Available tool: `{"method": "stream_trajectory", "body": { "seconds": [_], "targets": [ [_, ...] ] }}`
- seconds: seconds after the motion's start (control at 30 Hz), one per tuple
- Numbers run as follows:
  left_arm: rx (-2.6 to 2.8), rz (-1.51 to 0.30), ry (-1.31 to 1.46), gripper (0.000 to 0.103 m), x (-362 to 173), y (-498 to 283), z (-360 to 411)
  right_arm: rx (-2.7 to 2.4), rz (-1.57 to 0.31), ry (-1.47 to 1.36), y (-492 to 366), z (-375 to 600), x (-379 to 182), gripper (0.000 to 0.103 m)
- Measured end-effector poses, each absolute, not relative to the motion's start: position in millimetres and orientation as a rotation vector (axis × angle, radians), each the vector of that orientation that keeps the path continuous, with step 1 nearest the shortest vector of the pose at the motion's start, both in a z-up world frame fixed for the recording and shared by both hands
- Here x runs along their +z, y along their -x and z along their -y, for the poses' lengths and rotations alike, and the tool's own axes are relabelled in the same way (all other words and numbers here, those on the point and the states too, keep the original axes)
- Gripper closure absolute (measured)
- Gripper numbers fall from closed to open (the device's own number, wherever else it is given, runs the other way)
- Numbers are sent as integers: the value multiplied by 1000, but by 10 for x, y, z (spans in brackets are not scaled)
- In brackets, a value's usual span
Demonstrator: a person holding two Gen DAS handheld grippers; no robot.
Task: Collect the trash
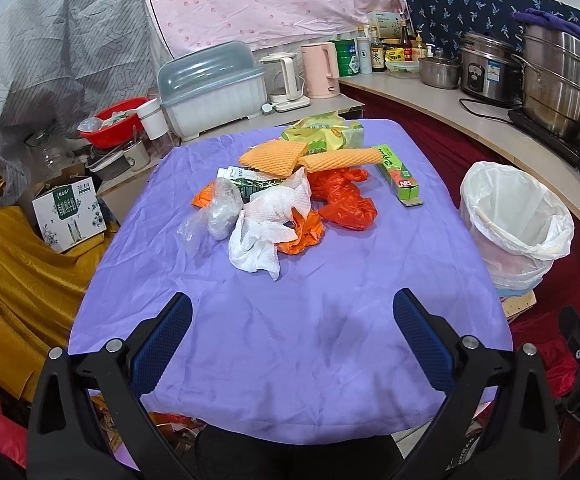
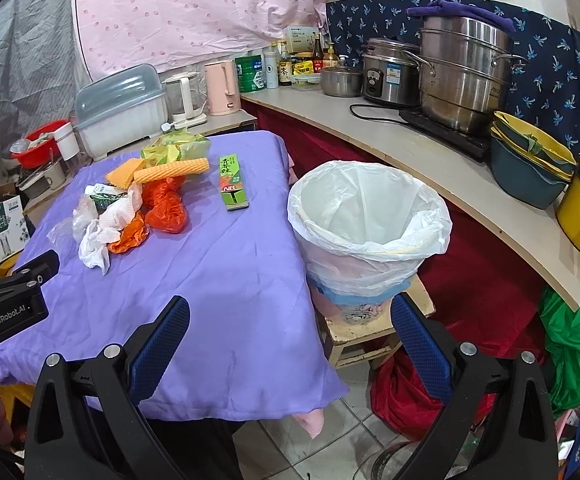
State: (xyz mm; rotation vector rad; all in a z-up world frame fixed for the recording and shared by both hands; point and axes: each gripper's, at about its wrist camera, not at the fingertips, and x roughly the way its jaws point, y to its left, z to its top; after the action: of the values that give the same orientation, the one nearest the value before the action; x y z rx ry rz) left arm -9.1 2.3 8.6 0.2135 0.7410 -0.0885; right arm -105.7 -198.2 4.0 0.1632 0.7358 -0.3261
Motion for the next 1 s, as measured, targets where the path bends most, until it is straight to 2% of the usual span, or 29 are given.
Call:
{"method": "stream_trajectory", "body": {
  "seconds": [1.0],
  "targets": [
    [-79,-727,-214,7,130,22,-16,-321,-729,-160,1045,1986,64,7]
  ]
}}
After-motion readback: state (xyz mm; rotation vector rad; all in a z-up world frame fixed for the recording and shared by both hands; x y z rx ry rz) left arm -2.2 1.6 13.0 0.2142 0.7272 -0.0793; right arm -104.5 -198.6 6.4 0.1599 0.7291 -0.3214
